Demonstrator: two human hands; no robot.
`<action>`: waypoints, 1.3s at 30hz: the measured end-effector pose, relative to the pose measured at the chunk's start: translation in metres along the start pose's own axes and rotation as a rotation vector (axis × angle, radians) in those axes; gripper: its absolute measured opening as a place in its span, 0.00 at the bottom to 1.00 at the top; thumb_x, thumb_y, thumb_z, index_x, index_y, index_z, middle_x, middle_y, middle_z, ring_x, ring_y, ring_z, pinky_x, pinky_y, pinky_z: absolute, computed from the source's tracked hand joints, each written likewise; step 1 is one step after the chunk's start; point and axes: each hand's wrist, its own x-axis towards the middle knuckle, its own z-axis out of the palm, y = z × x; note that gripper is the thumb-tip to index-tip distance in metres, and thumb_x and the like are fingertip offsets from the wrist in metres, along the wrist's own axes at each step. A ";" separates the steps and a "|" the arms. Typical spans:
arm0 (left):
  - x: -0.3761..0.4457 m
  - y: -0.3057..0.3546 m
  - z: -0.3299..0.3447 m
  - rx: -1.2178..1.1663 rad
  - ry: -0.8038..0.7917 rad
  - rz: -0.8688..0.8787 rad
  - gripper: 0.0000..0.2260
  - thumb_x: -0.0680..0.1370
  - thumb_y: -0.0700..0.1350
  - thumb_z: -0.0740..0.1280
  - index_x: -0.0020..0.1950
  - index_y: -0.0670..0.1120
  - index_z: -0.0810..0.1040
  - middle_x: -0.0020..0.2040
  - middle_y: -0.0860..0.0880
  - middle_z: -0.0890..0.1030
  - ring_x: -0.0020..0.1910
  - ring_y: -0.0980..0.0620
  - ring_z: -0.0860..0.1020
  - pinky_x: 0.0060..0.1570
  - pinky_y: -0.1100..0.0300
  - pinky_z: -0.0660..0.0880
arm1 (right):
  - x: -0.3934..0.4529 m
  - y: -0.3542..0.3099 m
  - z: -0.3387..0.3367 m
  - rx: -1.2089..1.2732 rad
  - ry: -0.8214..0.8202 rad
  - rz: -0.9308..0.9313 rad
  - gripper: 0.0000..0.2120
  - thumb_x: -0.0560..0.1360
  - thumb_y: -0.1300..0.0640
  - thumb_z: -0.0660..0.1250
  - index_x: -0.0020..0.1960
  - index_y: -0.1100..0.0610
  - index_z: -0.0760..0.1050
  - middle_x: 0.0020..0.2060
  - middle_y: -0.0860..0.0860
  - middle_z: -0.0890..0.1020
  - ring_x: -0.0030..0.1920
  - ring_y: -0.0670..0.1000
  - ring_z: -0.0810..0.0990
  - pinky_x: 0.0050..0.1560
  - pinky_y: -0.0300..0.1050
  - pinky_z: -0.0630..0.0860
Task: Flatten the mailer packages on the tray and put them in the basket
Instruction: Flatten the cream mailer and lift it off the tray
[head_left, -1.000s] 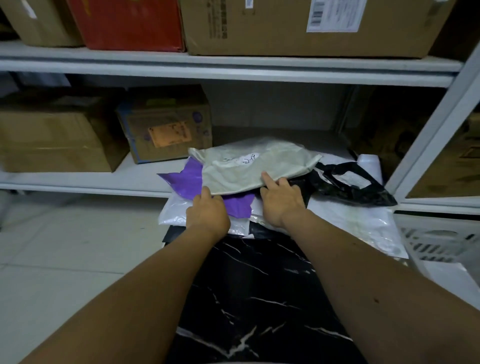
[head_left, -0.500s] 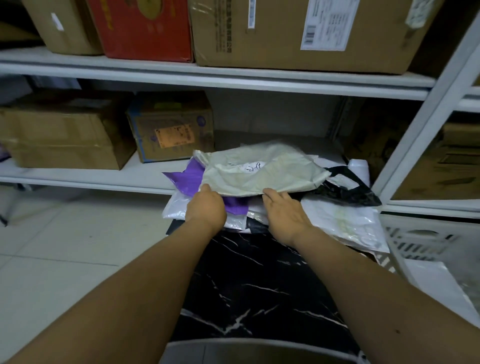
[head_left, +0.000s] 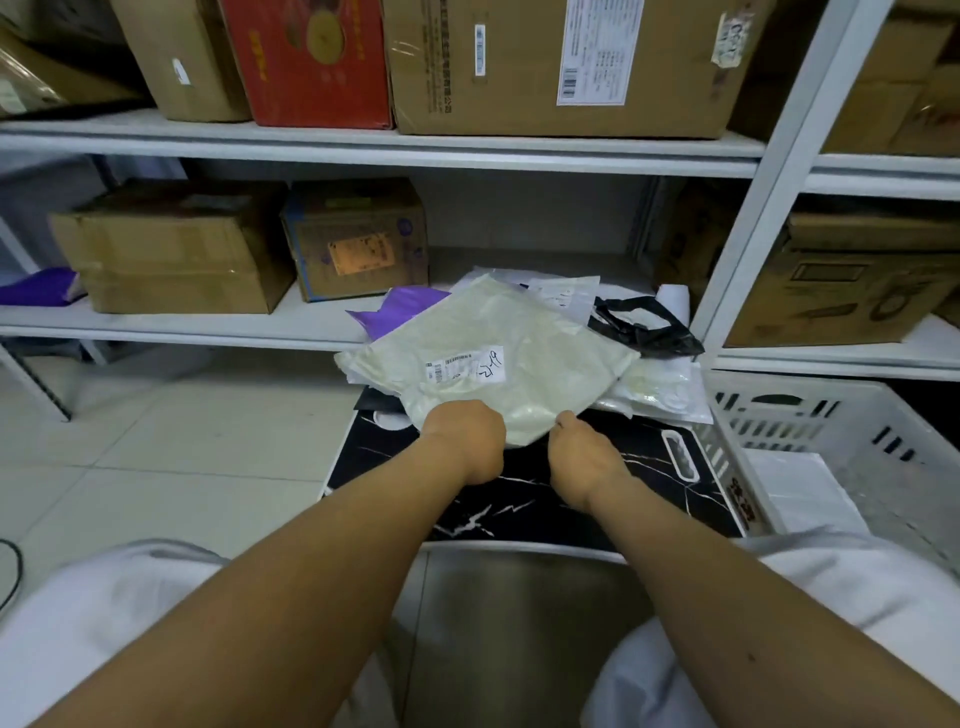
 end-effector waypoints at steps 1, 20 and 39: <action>-0.002 0.001 0.004 0.008 -0.021 0.005 0.10 0.76 0.41 0.61 0.54 0.43 0.78 0.54 0.44 0.78 0.51 0.45 0.78 0.43 0.57 0.71 | -0.008 -0.004 0.004 -0.072 0.006 -0.019 0.14 0.75 0.65 0.60 0.61 0.63 0.73 0.58 0.56 0.71 0.54 0.58 0.76 0.49 0.50 0.73; -0.011 -0.017 0.111 0.050 -0.483 -0.115 0.16 0.77 0.37 0.58 0.63 0.40 0.74 0.63 0.43 0.74 0.60 0.43 0.75 0.58 0.53 0.72 | -0.057 -0.048 0.093 -0.270 -0.215 -0.303 0.11 0.78 0.62 0.60 0.58 0.61 0.76 0.57 0.56 0.75 0.59 0.58 0.71 0.52 0.49 0.70; 0.026 0.033 0.215 -0.221 0.141 -0.078 0.28 0.76 0.61 0.51 0.74 0.52 0.62 0.72 0.39 0.69 0.67 0.33 0.71 0.57 0.29 0.66 | -0.043 -0.001 0.154 -0.015 -0.057 0.002 0.28 0.80 0.38 0.42 0.78 0.43 0.46 0.79 0.52 0.50 0.77 0.65 0.48 0.68 0.75 0.46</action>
